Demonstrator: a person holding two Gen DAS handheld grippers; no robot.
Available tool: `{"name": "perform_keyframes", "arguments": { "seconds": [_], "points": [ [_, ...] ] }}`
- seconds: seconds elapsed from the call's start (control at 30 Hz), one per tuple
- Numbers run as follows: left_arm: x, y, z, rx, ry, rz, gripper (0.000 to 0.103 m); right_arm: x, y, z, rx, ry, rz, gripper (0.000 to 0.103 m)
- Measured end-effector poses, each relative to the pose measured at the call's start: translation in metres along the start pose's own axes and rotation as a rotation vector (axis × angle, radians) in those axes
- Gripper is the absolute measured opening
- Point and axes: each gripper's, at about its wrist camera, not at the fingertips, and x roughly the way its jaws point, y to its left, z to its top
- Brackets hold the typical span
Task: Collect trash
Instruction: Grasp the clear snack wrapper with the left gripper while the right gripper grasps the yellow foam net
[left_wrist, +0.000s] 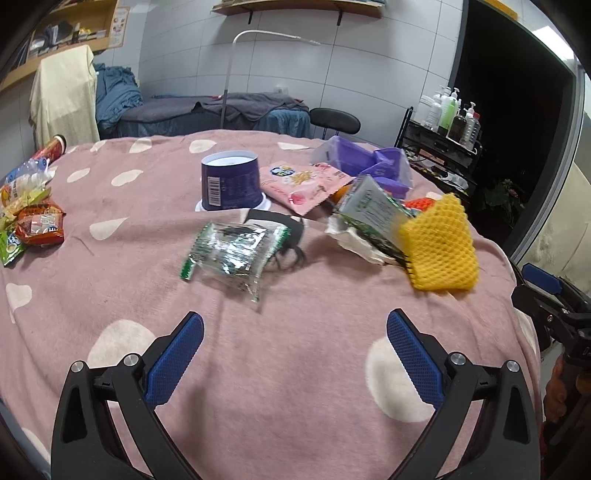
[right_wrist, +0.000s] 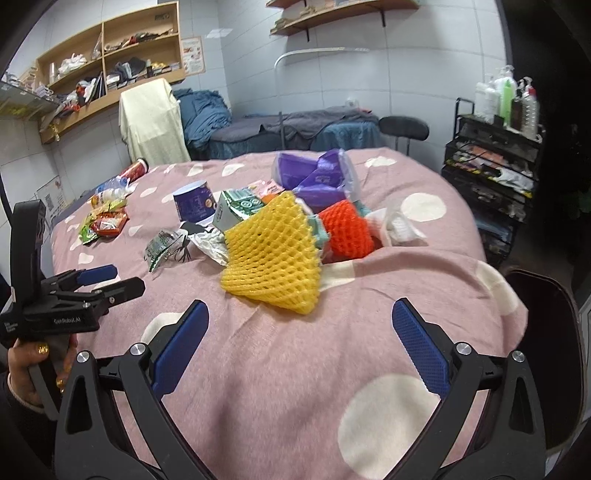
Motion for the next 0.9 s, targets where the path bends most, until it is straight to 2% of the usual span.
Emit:
{"name": "perform_keyframes", "arguments": {
  "seconds": [0.17,0.33,0.5,0.63,0.77,0.8,0.9],
  "points": [
    [0.018,0.014,0.012,0.025,0.050,0.027,0.098,0.029,0.003,0.014,-0.012,0.080,0.035,0.098],
    [0.034,0.033,0.027,-0.013,0.087,0.002,0.098,0.049,0.003,0.026,-0.005,0.127,0.034,0.096],
    [0.054,0.043,0.041,-0.008,0.127,-0.007,0.098,0.065,-0.002,0.034,0.023,0.163,0.053,0.083],
    [0.062,0.048,0.044,-0.020,0.130,-0.042,0.096,0.074,-0.002,0.032,0.030,0.191,0.079,0.057],
    [0.061,0.046,0.042,-0.012,0.127,-0.053,0.078,0.074,-0.001,0.030,0.022,0.186,0.081,0.042],
    [0.060,0.045,0.042,-0.009,0.129,-0.056,0.070,0.073,-0.001,0.030,0.020,0.180,0.083,0.041],
    [0.058,0.042,0.038,0.001,0.124,-0.039,0.056,0.069,-0.001,0.029,0.027,0.164,0.087,0.034]
  ]
}}
